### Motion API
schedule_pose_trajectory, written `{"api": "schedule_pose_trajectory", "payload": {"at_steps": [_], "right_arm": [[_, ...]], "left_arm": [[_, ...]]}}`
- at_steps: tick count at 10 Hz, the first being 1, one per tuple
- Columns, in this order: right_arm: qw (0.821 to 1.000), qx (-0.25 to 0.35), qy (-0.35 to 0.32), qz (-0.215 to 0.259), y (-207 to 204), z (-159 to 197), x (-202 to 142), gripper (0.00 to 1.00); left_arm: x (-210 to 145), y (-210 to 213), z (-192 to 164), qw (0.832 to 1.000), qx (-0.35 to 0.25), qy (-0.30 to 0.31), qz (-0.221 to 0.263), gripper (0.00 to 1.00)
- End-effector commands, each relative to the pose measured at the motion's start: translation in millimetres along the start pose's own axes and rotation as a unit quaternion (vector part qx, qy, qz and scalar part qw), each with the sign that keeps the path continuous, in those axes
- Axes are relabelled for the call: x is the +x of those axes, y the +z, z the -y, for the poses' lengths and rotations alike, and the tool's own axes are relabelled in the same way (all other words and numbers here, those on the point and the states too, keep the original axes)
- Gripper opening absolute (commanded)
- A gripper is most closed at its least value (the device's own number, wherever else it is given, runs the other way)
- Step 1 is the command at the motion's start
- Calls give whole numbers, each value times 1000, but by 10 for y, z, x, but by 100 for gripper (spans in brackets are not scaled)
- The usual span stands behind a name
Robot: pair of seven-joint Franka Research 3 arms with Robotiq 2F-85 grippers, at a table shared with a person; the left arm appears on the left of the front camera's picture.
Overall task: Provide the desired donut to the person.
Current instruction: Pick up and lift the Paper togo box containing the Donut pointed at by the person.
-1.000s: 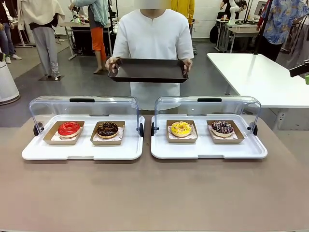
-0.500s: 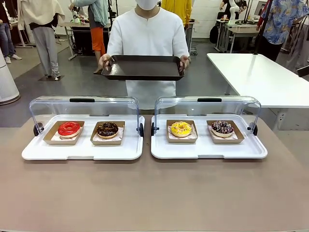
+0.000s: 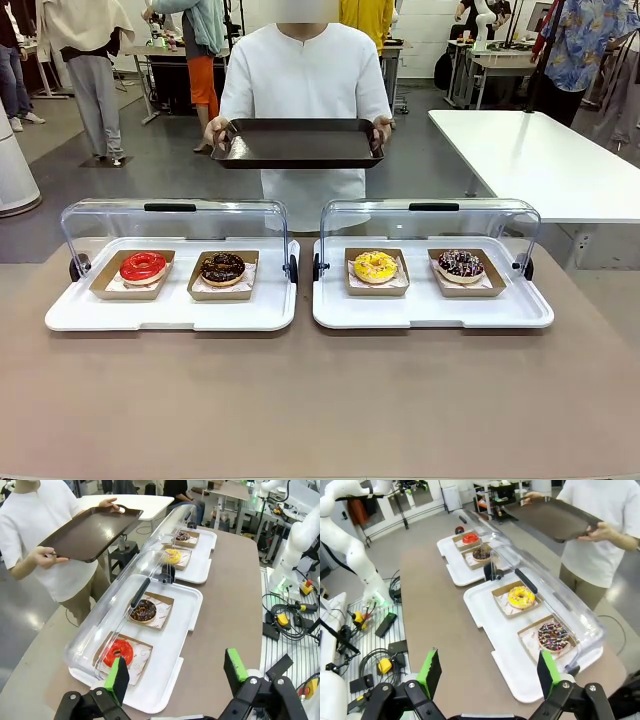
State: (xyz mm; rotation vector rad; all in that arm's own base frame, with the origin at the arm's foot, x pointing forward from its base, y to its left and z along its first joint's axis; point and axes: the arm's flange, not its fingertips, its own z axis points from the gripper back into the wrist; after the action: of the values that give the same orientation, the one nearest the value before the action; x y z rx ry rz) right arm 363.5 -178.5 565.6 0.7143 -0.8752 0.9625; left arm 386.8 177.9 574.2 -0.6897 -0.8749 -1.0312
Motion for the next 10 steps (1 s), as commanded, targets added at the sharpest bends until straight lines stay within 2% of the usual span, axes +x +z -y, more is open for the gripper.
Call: {"api": "schedule_pose_trajectory", "payload": {"at_steps": [1, 2, 10], "right_arm": [[1000, -11, -14, -4, -78, -85, -17, 100], [1000, 0, 0, 0, 0, 0, 0, 100], [1000, 0, 0, 0, 0, 0, 0, 100]], "left_arm": [[-59, 25, 49, 1000, 16, -7, -13, 100], [0, 0, 0, 1000, 0, 0, 0, 100], [0, 0, 0, 1000, 0, 0, 0, 100]]}}
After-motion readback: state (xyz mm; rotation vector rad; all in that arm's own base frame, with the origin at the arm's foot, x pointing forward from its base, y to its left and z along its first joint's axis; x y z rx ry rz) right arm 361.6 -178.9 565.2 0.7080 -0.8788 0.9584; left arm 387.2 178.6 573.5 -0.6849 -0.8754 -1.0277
